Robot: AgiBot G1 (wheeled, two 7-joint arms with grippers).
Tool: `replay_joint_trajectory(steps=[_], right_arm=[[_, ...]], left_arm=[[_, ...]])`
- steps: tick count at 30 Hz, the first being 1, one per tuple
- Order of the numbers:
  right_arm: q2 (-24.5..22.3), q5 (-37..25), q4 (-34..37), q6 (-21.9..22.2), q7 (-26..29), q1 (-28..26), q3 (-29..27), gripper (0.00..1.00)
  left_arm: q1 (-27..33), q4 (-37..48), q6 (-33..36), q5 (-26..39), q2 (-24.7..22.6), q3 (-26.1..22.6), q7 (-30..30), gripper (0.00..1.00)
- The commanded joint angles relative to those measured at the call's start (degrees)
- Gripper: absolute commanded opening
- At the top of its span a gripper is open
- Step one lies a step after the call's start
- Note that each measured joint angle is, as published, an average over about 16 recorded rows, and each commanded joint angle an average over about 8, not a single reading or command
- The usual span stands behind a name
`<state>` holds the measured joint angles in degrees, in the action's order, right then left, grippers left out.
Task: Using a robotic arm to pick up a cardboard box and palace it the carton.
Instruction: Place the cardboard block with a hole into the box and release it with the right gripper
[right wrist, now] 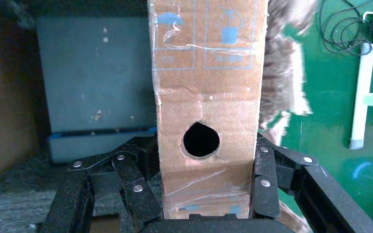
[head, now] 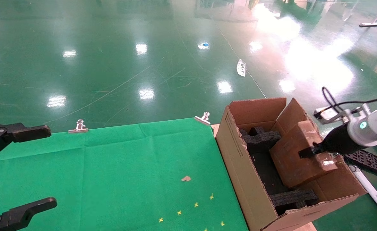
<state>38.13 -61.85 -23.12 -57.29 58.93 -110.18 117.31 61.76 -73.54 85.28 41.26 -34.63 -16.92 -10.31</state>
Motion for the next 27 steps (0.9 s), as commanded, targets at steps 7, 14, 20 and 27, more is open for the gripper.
replay_joint_trajectory(steps=[7, 14, 20, 27], right_arm=[[1.7, 3.6, 1.5, 4.2, -4.3, 8.1, -1.7, 0.0], [3.0, 7.3, 4.8, 4.9, -10.7, 12.4, -4.2, 0.5], [4.5, 7.6, 8.8, 0.8, -13.1, 12.4, -4.2, 1.0], [6.1, 7.0, 13.9, -3.5, -12.2, 12.4, -3.6, 1.0]], left_arm=[[0.0, 0.0, 0.0, 0.0, 0.0, 0.0, 0.0, 1.0], [0.0, 0.0, 0.0, 0.0, 0.0, 0.0, 0.0, 1.0], [0.0, 0.0, 0.0, 0.0, 0.0, -0.1, 0.0, 1.0], [0.0, 0.0, 0.0, -0.1, 0.0, -0.1, 0.0, 1.0]])
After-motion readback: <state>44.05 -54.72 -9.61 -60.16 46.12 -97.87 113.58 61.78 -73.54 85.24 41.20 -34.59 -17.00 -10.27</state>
